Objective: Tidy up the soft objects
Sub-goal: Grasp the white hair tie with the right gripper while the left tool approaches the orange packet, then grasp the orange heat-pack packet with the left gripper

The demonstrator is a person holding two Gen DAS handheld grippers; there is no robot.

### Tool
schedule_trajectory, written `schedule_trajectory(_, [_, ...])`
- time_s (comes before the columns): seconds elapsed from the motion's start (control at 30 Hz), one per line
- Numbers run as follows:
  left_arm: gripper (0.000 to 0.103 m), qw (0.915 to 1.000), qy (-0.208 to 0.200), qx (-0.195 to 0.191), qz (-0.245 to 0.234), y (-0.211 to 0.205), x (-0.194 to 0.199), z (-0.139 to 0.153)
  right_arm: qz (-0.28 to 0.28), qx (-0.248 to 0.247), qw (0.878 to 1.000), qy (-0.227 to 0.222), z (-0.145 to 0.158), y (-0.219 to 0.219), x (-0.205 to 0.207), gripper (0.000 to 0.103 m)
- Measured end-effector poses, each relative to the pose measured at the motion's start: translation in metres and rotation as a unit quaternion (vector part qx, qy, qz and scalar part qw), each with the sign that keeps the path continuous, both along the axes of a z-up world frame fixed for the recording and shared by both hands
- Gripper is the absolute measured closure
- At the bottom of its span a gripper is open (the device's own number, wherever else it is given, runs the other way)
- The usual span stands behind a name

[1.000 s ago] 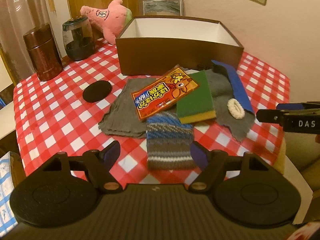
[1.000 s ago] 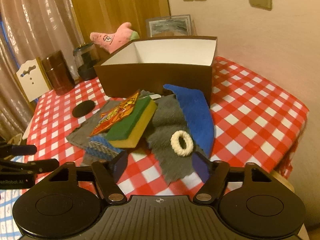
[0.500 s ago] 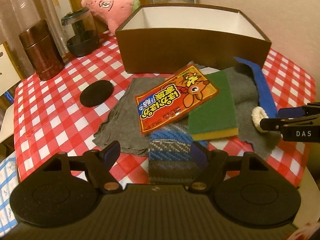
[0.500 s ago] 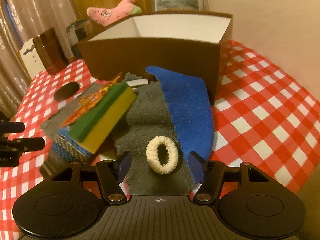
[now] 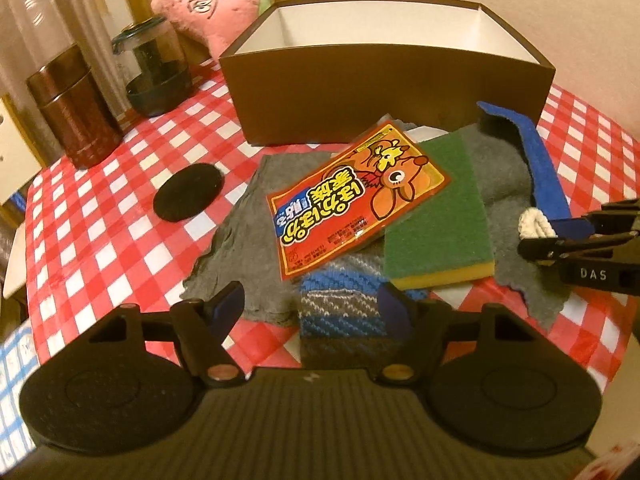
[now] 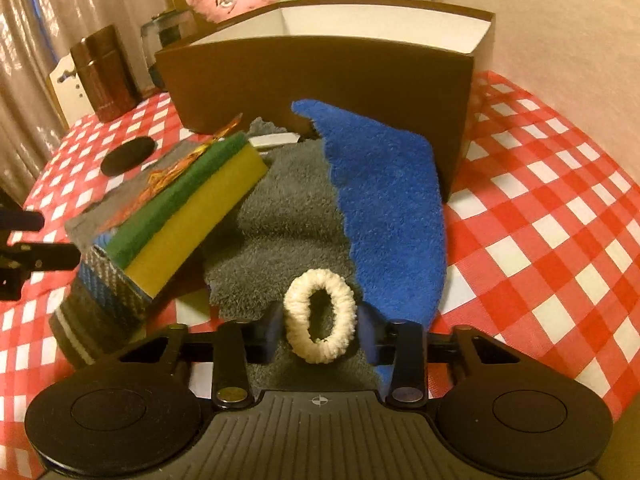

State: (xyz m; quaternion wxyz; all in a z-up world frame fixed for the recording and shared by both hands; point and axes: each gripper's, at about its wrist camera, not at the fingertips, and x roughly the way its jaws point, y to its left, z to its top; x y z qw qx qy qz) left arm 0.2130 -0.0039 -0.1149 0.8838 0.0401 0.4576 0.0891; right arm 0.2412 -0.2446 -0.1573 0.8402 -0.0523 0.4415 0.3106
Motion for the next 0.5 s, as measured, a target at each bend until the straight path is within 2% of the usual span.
schedule_trajectory(0.03, [0.032,1.0000,0.000,0.003,-0.007,0.000,0.002,-0.001,0.003,-0.004,1.000,-0.004,0.000,0.002,-0.001,0.082])
schedule_trajectory(0.2, [0.032,0.9988,0.000,0.012,-0.048,-0.001,0.010,-0.003,-0.006,-0.009,1.000,-0.016,0.010,0.005,-0.008,0.083])
schedule_trajectory(0.3, [0.031,0.9963,-0.003,0.033,-0.079,-0.005,0.015,-0.007,-0.019,0.002,1.000,-0.015,0.020,0.004,-0.010,0.083])
schedule_trajectory(0.5, [0.032,0.9923,0.000,0.063,-0.107,-0.005,0.030,-0.018,-0.048,0.006,0.999,0.001,0.025,-0.002,-0.010,0.083])
